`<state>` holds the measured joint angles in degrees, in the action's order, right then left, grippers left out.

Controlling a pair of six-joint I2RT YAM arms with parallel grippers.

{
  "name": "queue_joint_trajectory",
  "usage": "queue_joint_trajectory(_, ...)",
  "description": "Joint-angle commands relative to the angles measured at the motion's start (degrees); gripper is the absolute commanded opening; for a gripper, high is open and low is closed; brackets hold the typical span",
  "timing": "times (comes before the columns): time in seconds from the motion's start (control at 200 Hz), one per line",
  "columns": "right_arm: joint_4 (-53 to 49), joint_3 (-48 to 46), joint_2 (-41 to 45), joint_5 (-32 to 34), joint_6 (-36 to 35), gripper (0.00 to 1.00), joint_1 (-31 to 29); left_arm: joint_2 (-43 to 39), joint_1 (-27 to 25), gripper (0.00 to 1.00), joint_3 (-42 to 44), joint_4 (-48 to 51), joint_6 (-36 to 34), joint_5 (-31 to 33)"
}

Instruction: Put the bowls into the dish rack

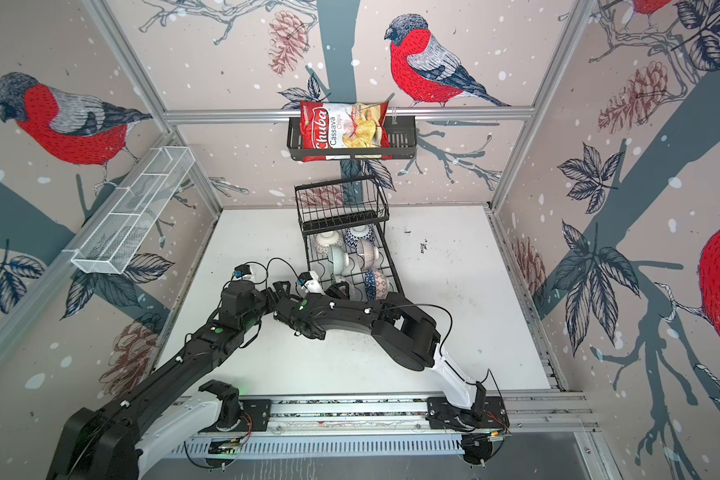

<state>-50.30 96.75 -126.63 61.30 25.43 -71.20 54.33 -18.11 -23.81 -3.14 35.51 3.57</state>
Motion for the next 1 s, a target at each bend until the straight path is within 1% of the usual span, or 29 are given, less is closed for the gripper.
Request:
queue_joint_trajectory(0.0, 3.71, 0.20, -0.02, -8.11, -0.55, 0.50, -0.17, 0.07, 0.18, 0.97, 0.00, -1.04, -0.79, 0.57)
queue_joint_trajectory(0.135, 3.97, 0.20, 0.34, -8.07, -0.38, 0.56, 0.00, 0.25, 0.15, 0.96, -0.12, -1.16, -0.84, 0.60)
queue_joint_trajectory(0.335, 4.34, 0.06, 1.15, -7.82, -0.13, 0.68, 0.36, 0.34, 0.17, 0.96, -0.62, -0.82, -1.01, 0.56)
queue_joint_trajectory(0.6, 5.27, -0.36, 2.46, -7.16, -0.04, 0.77, 0.95, 0.76, 0.21, 0.96, -1.39, -0.16, -1.34, 1.12)
queue_joint_trajectory(0.84, 6.16, -0.33, 3.23, -7.56, -0.28, 0.81, 1.50, 0.98, 0.19, 0.96, -1.85, -0.01, -1.48, 1.17)
queue_joint_trajectory(0.925, 6.35, -0.38, 3.64, -7.40, -0.14, 0.86, 1.62, 0.92, 0.35, 0.96, -1.87, -0.02, -1.49, 1.26)
queue_joint_trajectory(0.996, 7.20, -0.68, 4.30, -8.03, -0.63, 0.87, 1.83, 1.02, 0.35, 0.96, -1.96, 0.05, -1.56, 1.18)
